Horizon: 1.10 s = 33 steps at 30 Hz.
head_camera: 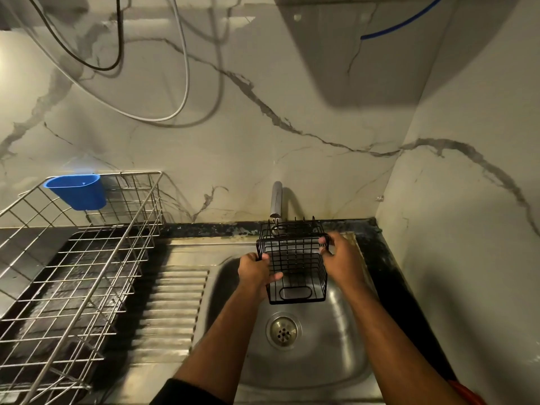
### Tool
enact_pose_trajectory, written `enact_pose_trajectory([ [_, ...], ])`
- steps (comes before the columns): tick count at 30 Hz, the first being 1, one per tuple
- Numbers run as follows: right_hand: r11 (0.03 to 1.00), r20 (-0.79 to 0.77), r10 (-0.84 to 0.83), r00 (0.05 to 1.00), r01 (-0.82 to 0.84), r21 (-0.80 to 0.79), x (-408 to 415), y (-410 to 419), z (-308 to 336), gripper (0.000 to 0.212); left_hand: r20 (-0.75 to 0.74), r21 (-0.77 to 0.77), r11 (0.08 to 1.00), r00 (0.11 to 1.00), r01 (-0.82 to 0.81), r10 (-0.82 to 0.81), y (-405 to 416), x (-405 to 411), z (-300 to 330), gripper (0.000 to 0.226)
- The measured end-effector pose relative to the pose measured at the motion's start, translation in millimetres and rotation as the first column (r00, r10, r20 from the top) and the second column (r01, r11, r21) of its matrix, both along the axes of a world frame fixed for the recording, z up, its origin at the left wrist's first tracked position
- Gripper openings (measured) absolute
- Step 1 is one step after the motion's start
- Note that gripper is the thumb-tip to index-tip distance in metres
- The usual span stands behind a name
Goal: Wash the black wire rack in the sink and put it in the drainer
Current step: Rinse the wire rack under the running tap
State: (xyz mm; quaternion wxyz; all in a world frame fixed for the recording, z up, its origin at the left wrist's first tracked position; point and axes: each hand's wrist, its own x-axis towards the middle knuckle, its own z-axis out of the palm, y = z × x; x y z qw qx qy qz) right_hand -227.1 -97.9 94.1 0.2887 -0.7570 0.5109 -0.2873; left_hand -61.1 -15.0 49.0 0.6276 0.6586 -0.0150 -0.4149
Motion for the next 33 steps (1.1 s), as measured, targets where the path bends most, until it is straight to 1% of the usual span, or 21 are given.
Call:
enact_pose_trajectory([
  [3, 1.000, 0.016, -0.001, 1.000, 0.001, -0.015, -3, 1, 2, 0.030, 0.022, -0.006, 1.000, 1.000, -0.007, 0.007, 0, -3, 5, 0.033],
  [7, 1.000, 0.048, 0.018, 0.999, -0.017, -0.014, -6, 3, 2, 0.024, 0.027, -0.006, 1.000, 1.000, -0.009, 0.009, 3, -5, 12, 0.021],
  [10, 0.999, 0.058, 0.027, 0.998, -0.026, -0.022, -7, 4, 3, 0.023, 0.047, 0.004, 1.000, 0.999, -0.015, 0.014, 4, -5, 12, 0.025],
  [15, 0.999, 0.081, 0.032, 0.996, -0.031, -0.013, -7, 6, 3, 0.021, 0.071, 0.015, 1.000, 0.998, -0.004, 0.003, 7, -7, 18, 0.016],
  [17, 0.999, 0.102, 0.042, 0.994, -0.041, -0.014, -8, 5, 2, 0.019, 0.077, 0.026, 1.000, 0.997, -0.008, 0.006, 7, -7, 20, 0.018],
  [22, 0.998, 0.086, 0.058, 0.995, -0.057, -0.011, -7, 0, -3, 0.010, 0.046, 0.016, 1.000, 0.999, -0.013, 0.013, 9, -7, 21, 0.020],
  [27, 0.999, 0.100, 0.050, 0.994, -0.049, -0.013, -5, -1, -6, 0.012, 0.013, 0.001, 1.000, 1.000, -0.006, 0.006, 11, -8, 25, 0.018],
  [30, 0.999, 0.108, 0.048, 0.993, -0.046, -0.021, -6, -3, -9, 0.012, -0.018, -0.008, 1.000, 1.000, -0.007, 0.007, 13, -10, 28, 0.011],
  [33, 0.999, 0.124, 0.044, 0.991, -0.041, -0.020, -7, -6, -13, 0.012, -0.006, -0.005, 1.000, 1.000, 0.009, -0.009, 12, -11, 28, 0.010],
])
